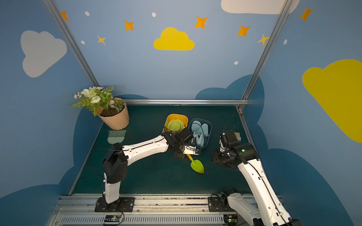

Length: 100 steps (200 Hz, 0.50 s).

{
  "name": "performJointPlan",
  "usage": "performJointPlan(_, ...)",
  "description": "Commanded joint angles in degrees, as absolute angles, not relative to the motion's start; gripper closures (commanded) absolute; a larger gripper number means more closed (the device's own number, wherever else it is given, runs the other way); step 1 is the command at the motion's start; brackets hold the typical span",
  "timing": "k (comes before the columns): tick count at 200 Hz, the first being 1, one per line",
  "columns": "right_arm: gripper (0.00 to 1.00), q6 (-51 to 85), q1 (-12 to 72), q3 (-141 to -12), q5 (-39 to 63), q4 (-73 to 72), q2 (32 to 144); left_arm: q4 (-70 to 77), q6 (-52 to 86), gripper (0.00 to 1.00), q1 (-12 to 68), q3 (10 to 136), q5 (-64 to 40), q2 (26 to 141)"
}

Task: Sort the small shovels by color and place them into the storage box
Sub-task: Pick up the shovel from the center of the board.

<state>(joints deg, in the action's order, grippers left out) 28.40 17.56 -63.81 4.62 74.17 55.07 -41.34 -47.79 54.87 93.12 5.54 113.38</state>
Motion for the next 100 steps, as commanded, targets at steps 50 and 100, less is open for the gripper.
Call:
performJointPlan(50, 0.46, 24.5, 11.9, -63.9, 6.8, 76.1, 52.5, -42.4, -59.2, 0.39, 55.2, 99.9, 5.2, 122.5)
performJointPlan(100, 0.46, 22.4, 8.3, -62.9, 9.2, 76.4, 51.6, -46.7, -62.5, 0.40, 55.0, 105.4, 6.7, 127.2)
